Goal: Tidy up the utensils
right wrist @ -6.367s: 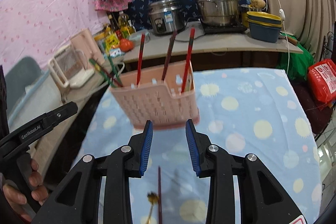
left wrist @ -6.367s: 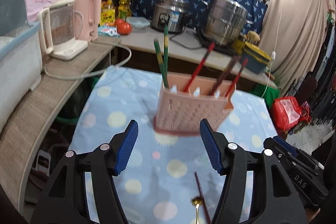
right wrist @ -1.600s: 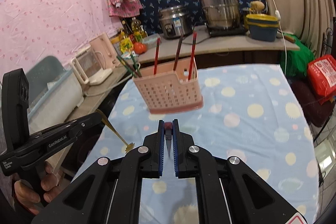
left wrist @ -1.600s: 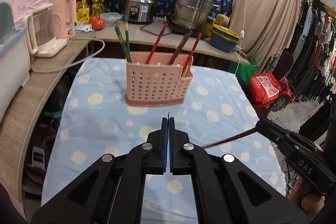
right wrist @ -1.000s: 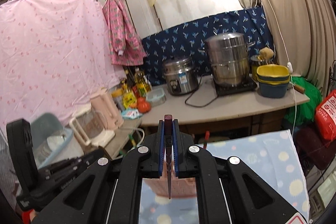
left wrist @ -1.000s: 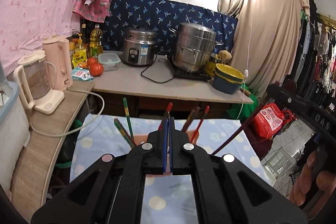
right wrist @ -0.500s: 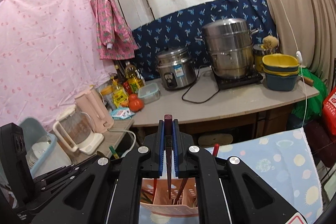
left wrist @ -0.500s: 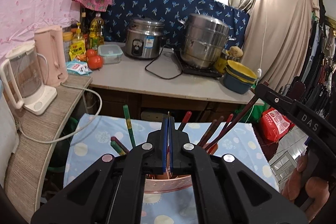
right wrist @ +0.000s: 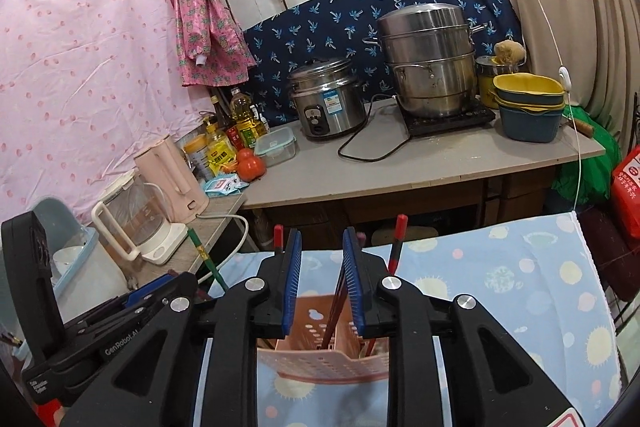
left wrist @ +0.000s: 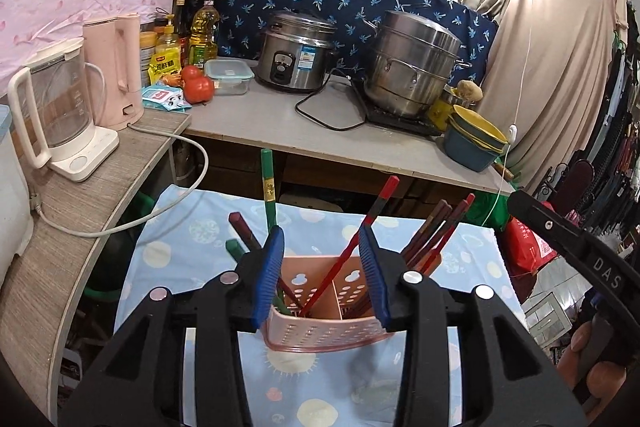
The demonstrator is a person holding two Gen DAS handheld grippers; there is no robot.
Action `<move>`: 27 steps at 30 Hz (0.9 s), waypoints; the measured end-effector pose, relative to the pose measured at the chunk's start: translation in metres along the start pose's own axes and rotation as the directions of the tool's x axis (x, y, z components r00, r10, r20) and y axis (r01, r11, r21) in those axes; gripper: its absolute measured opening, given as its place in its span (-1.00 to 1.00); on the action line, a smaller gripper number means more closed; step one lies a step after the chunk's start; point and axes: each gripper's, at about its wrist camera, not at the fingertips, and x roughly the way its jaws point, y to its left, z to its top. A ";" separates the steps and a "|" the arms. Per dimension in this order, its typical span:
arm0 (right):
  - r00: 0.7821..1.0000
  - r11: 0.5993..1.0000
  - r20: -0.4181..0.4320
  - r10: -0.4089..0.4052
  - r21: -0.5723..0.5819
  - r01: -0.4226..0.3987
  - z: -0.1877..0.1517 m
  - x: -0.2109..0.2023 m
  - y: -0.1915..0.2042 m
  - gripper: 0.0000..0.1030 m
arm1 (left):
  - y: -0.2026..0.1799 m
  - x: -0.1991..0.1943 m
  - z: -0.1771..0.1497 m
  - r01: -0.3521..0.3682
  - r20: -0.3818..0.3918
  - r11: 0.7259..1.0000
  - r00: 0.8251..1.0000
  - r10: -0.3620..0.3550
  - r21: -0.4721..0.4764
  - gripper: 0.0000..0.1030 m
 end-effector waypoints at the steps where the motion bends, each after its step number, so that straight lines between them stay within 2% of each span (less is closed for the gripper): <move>1: 1.000 1.000 -0.002 -0.002 -0.002 0.002 -0.002 -0.002 0.000 -0.54 | -0.002 -0.003 -0.003 -0.005 -0.001 1.000 1.000 0.005 0.005 -0.28; 3: 1.000 1.000 -0.012 -0.007 -0.008 0.007 -0.010 -0.008 0.001 -0.49 | -0.005 -0.009 -0.007 -0.013 0.000 1.000 1.000 0.013 0.010 -0.28; 14: 0.994 0.992 -0.091 -0.066 -0.109 0.056 -0.075 -0.042 0.011 -0.49 | -0.020 -0.041 -0.057 -0.075 -0.050 0.996 0.996 0.077 0.037 -0.28; 27: 0.982 0.991 -0.169 -0.079 -0.117 0.059 -0.139 -0.079 0.014 -0.49 | -0.030 -0.070 -0.114 -0.138 -0.096 0.989 0.985 0.143 0.055 -0.28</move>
